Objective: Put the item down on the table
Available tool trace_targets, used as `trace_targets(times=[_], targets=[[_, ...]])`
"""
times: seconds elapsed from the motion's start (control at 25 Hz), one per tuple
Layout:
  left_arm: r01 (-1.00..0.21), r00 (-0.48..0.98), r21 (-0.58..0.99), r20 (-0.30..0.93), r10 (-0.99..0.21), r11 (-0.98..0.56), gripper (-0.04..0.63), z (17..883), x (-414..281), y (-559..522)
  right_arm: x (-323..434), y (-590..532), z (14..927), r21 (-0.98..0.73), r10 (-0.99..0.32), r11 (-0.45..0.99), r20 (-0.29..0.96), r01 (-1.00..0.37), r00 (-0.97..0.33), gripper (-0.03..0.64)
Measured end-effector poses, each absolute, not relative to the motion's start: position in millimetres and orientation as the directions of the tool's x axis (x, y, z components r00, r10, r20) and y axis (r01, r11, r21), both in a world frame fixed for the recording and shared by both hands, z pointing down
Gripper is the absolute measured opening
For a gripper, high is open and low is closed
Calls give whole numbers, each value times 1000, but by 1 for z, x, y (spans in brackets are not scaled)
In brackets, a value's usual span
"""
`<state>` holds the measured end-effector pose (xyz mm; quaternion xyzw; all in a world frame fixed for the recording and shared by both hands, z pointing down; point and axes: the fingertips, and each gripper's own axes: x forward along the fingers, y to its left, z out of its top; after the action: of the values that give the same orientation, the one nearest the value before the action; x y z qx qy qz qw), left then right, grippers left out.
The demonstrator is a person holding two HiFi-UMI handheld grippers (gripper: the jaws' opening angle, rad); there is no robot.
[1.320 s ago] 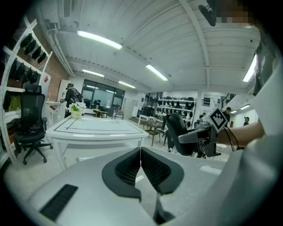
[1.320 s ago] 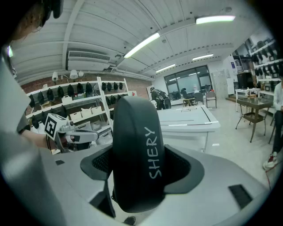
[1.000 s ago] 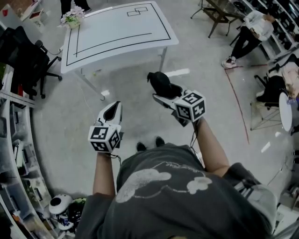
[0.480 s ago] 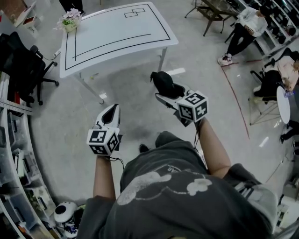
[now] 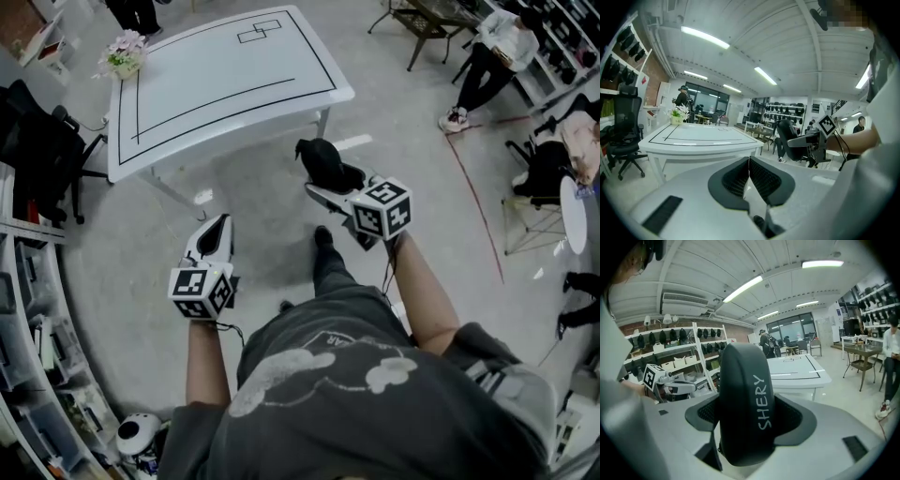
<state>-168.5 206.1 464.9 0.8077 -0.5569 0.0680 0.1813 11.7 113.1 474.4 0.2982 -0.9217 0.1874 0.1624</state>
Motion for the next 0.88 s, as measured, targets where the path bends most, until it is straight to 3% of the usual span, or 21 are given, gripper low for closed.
trace_targets(times=[0.56, 0.88], targets=[[-959, 269, 190, 375, -887, -210, 3, 472, -122, 25, 52, -96, 487, -297, -399, 795, 403, -530, -824, 336], [-975, 190, 174, 352, -917, -135, 3, 462, -110, -38, 73, -170, 488, -226, -368, 842, 425, -490, -827, 336]])
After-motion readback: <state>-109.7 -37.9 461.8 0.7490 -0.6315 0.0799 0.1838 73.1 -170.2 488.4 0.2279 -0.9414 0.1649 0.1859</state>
